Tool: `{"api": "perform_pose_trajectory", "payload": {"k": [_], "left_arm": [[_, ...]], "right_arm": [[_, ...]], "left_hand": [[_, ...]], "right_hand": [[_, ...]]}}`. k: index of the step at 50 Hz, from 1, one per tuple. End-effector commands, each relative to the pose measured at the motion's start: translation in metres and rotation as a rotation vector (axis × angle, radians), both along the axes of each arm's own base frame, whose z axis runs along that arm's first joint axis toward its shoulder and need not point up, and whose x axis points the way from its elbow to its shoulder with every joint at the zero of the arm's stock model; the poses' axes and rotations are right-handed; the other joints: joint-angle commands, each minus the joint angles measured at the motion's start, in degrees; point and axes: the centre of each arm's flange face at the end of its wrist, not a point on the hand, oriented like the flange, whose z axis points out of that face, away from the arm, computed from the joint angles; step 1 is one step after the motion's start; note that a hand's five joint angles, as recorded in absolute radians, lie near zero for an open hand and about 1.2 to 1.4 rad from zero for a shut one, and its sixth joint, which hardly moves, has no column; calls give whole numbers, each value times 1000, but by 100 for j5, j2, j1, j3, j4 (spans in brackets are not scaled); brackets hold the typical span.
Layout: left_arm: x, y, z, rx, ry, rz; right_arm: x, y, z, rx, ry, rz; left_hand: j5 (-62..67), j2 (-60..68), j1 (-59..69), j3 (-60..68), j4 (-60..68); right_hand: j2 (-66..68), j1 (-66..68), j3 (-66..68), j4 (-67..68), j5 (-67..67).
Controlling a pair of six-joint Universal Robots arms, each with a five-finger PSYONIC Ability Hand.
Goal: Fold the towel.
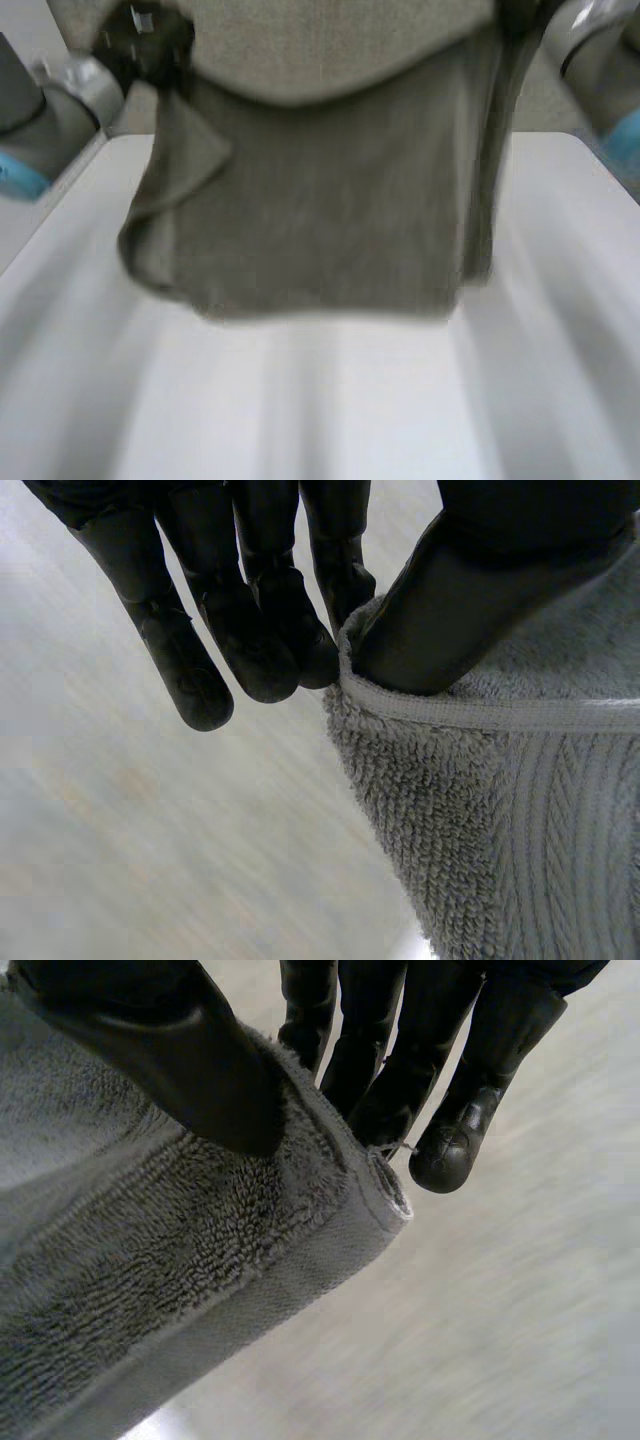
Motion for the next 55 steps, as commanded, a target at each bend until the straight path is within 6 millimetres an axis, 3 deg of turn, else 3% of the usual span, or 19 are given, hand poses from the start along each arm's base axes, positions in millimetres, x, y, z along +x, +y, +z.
{"api": "perform_pose_trajectory", "payload": {"k": [1,3,4,6,9,11,12,14,15,16,17,19,20,22,25,30,37,43,55], "left_arm": [[0,30,98,-228,231,-48],[5,31,86,-149,278,-70],[5,31,86,-148,278,-70],[12,29,50,-33,255,-51],[14,31,29,25,226,-54],[11,40,-20,120,141,-97],[11,40,-20,120,141,-97],[10,52,-68,165,42,-127],[10,52,-69,165,41,-127],[10,58,-92,180,-10,-130],[10,58,-93,180,-10,-130],[11,69,-133,203,-105,-122],[11,69,-133,203,-105,-122],[13,75,-173,248,-177,-114],[14,77,-198,293,-213,-112],[18,79,-223,355,-228,-106],[21,77,-228,365,-228,-90],[30,70,-230,376,-230,11],[37,69,-239,413,-230,84]], "right_arm": [[-12,18,56,-155,-113,22],[-7,17,24,-39,-59,69],[-7,17,24,-39,-59,69],[-7,23,-10,83,-8,99],[-10,25,-29,142,14,103],[-24,21,-64,224,41,91],[-24,21,-64,225,41,91],[-35,22,-98,294,55,95],[-35,22,-98,294,55,95],[-36,26,-112,322,63,107],[-37,31,-126,352,70,119],[-40,35,-141,389,77,120],[-40,35,-141,389,77,120],[-44,44,-165,457,87,125],[-45,54,-184,513,97,143],[-56,60,-203,573,103,134],[-63,62,-206,588,98,127],[-68,58,-203,584,89,106],[-78,53,-198,587,60,68]], "left_hand": [[473,251,807,281,206],[473,251,807,281,206],[473,251,807,281,206],[473,251,807,281,206],[473,251,807,281,206],[473,251,807,281,206],[473,251,807,281,206],[473,251,807,281,206],[473,251,807,281,206],[473,251,807,281,206],[473,251,807,281,206],[473,251,807,281,206],[473,251,807,281,206],[473,251,807,281,206],[473,251,807,281,206],[473,251,807,281,206],[473,251,807,281,206],[-2379,-2602,-2046,-2572,-2646],[-2821,-3044,-2488,-3014,-3088]], "right_hand": [[472,443,394,338,316],[472,443,394,338,316],[472,443,394,338,316],[472,443,394,338,316],[472,443,394,338,316],[472,443,394,338,316],[472,443,394,338,316],[472,443,394,338,316],[472,443,394,338,316],[472,443,394,338,316],[472,443,394,338,316],[472,443,394,338,316],[472,443,394,338,316],[472,443,394,338,316],[472,443,394,338,316],[472,443,394,338,316],[472,443,394,338,316],[472,443,394,338,316],[472,443,394,338,316]]}}
